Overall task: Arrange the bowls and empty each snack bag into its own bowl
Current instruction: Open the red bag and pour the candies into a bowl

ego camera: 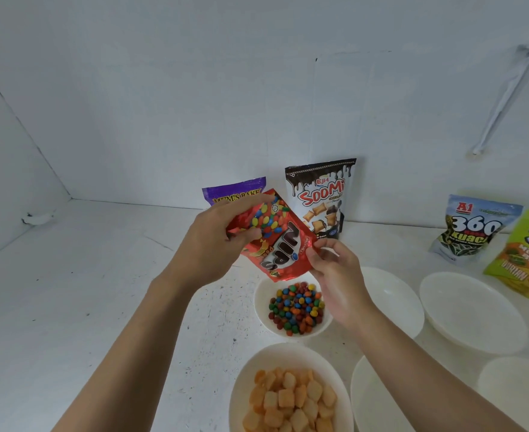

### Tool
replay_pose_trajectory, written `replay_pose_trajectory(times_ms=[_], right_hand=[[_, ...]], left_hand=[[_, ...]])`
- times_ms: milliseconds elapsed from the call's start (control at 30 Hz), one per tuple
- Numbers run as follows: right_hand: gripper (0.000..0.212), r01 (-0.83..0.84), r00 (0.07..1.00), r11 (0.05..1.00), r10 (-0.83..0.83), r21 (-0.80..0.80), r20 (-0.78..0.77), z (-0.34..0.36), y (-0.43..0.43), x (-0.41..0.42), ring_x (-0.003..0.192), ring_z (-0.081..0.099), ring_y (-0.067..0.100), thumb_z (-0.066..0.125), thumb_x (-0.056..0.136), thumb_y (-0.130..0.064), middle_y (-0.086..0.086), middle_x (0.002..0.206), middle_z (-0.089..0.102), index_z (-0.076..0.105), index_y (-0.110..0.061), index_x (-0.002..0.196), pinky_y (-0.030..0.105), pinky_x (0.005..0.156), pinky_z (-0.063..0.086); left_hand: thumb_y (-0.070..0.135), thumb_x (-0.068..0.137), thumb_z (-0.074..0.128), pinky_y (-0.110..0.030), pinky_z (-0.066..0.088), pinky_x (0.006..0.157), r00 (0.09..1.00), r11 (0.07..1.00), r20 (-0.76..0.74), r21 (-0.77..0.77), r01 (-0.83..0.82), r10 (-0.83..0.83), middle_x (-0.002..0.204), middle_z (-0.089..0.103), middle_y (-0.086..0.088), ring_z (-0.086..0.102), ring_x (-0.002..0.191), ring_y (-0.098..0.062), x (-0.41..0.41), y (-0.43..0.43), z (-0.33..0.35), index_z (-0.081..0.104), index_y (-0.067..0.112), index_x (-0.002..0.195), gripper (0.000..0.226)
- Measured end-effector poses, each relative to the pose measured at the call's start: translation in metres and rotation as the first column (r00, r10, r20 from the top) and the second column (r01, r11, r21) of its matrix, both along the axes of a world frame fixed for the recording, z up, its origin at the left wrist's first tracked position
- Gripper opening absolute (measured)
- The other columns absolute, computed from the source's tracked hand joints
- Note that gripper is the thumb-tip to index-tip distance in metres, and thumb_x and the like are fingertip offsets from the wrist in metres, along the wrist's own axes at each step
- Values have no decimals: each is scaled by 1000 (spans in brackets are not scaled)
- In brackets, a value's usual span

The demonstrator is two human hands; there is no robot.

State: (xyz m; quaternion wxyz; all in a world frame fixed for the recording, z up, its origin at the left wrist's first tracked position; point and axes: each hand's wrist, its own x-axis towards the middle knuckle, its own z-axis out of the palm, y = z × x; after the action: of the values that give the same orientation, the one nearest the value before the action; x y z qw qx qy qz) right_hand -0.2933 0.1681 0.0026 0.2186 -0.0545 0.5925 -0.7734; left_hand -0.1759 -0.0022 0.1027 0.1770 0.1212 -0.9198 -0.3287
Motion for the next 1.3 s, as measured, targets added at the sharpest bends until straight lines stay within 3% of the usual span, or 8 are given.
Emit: replay_pose_trajectory(times_ms=[367, 500, 633, 767, 900, 1000, 1100, 1300], right_hand=[[26, 37, 997, 961, -17, 274, -74, -14, -2, 4, 108, 67, 25, 79, 85, -30, 1, 108, 72, 59, -24, 99, 52, 102, 49], [43, 95, 965, 939, -6, 331, -261, 0, -4, 9, 118, 55, 16, 87, 76, -35, -2, 126, 52, 54, -30, 103, 36, 99, 47], [31, 45, 775, 919, 215, 391, -594, 12, -5, 8, 113, 54, 2, 87, 74, -28, -8, 117, 58, 58, -30, 83, 8, 83, 39], [20, -84, 691, 903, 357, 420, -629, 25, -4, 3, 102, 62, -1, 86, 76, -21, -14, 102, 69, 70, -32, 83, 19, 86, 52], [19, -180, 618, 855, 483, 486, -620, 26, -3, 2, 105, 62, -5, 84, 78, -20, -15, 110, 71, 80, -28, 95, 15, 85, 55], [13, -131, 593, 873, 448, 470, -669, 21, -8, 4, 97, 68, -2, 82, 80, -15, -11, 100, 77, 82, -21, 91, 13, 83, 54], [9, -24, 591, 899, 365, 437, -719, 16, -10, 5, 92, 68, -4, 83, 79, -10, -9, 91, 77, 82, -17, 83, 9, 77, 53], [10, -18, 583, 903, 358, 429, -729, 16, -8, 6, 97, 66, -6, 80, 82, -9, -17, 91, 74, 82, -18, 86, 8, 78, 52]], left_hand=[[22, 91, 73, -39, 61, 83, 997, 995, -40, 75, -62, 65, 111, 60, 10, 63, 104, -16, 2, 3, -24, 63, 39, 132, 46], [22, 89, 74, -39, 61, 82, 993, 991, -77, 110, -79, 87, 112, 61, 7, 64, 104, -17, 5, -7, -26, 65, 40, 126, 42], [23, 93, 69, -16, 53, 78, 997, 998, -52, -23, 54, -55, 119, 57, 16, 59, 111, -10, 10, -10, -27, 56, 51, 129, 47], [29, 99, 59, -22, 56, 83, 992, 989, -18, -78, 124, -126, 127, 56, 11, 54, 118, -9, 10, -8, -25, 44, 60, 131, 46], [23, 99, 62, -18, 56, 80, 986, 987, -89, -92, 135, -143, 118, 62, 15, 61, 113, -10, 11, -5, -23, 55, 45, 137, 45], [23, 92, 72, -6, 46, 68, 986, 992, -131, -84, 90, -101, 99, 63, 16, 65, 98, -5, 9, 2, -20, 54, 39, 140, 54], [32, 87, 77, -7, 40, 61, 995, 993, -99, -115, 12, -24, 102, 71, 8, 63, 89, -4, 7, 5, -17, 57, 35, 139, 56], [39, 89, 73, -11, 42, 64, 1000, 977, -1, -215, -5, 5, 103, 76, 6, 62, 82, -6, 4, -2, -11, 73, 24, 114, 29]])
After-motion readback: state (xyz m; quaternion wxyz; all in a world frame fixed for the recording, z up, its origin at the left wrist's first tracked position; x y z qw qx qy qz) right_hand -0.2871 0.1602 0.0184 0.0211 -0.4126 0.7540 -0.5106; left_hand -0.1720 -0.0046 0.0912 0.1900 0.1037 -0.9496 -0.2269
